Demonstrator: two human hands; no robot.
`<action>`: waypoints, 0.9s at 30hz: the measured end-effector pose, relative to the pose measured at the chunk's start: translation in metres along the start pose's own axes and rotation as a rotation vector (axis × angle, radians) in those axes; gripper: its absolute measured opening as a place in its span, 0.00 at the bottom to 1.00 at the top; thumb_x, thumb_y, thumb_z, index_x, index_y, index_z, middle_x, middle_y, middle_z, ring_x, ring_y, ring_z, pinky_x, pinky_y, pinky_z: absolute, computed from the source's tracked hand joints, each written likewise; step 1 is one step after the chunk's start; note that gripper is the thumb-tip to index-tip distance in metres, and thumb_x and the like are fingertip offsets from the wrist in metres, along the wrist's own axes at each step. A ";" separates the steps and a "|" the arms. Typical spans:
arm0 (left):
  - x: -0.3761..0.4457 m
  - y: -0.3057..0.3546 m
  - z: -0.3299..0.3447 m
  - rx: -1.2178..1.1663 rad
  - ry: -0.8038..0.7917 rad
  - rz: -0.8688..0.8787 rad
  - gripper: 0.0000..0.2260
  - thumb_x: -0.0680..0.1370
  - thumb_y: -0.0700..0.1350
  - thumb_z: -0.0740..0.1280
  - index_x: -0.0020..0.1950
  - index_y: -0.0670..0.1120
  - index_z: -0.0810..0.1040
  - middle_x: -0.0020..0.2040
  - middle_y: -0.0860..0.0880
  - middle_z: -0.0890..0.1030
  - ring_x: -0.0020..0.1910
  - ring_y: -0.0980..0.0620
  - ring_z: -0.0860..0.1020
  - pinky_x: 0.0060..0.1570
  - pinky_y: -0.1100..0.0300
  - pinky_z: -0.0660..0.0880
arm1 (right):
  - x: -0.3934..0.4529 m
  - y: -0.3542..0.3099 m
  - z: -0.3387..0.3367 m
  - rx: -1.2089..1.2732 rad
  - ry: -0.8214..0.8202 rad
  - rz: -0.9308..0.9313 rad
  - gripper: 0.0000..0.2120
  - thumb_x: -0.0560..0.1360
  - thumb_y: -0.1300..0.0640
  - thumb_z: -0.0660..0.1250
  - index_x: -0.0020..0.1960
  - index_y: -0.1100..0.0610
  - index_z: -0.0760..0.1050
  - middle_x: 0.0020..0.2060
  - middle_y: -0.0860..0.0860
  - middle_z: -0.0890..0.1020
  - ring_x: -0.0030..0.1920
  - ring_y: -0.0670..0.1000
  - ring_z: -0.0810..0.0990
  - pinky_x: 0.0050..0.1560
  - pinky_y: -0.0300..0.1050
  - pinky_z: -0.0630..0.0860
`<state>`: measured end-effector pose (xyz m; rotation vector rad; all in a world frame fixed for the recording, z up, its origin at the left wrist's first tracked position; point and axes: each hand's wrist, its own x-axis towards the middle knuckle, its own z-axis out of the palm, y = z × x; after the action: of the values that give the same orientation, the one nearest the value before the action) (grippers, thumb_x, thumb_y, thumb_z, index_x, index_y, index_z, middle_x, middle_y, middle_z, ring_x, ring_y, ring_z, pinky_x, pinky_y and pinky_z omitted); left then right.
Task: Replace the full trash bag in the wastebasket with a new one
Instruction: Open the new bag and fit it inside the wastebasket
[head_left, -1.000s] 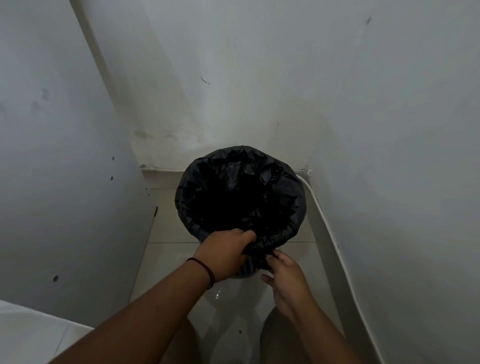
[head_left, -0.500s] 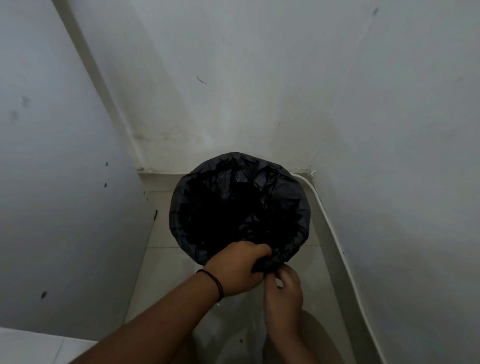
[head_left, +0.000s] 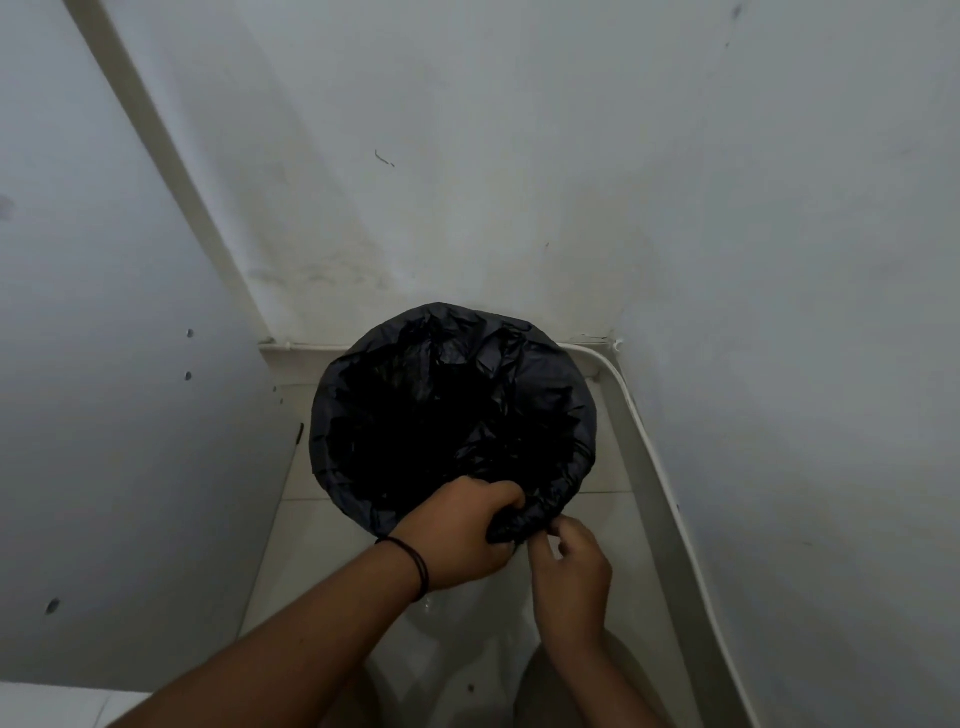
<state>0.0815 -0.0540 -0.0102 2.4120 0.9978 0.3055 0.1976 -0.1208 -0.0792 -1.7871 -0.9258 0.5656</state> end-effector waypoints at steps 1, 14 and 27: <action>0.001 0.000 0.000 0.002 0.000 -0.001 0.08 0.71 0.42 0.67 0.49 0.43 0.76 0.40 0.47 0.79 0.34 0.59 0.70 0.30 0.72 0.62 | -0.002 0.001 0.000 -0.012 -0.010 -0.019 0.03 0.73 0.65 0.68 0.42 0.62 0.80 0.37 0.50 0.79 0.37 0.45 0.76 0.37 0.24 0.69; 0.000 0.000 -0.001 -0.066 -0.064 -0.051 0.12 0.71 0.42 0.69 0.53 0.46 0.73 0.44 0.48 0.80 0.39 0.56 0.75 0.32 0.72 0.65 | -0.023 -0.002 0.010 0.145 -0.017 0.057 0.12 0.73 0.63 0.68 0.53 0.50 0.76 0.40 0.43 0.82 0.43 0.40 0.80 0.42 0.29 0.74; 0.001 -0.003 0.002 -0.072 -0.105 -0.076 0.14 0.68 0.40 0.69 0.51 0.47 0.71 0.40 0.47 0.79 0.34 0.56 0.73 0.29 0.71 0.65 | -0.017 0.007 0.020 0.213 0.047 0.209 0.04 0.75 0.64 0.66 0.45 0.58 0.79 0.38 0.51 0.82 0.38 0.45 0.78 0.35 0.29 0.70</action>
<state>0.0808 -0.0523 -0.0140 2.2938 1.0115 0.1833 0.1749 -0.1248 -0.0945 -1.7054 -0.6252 0.7242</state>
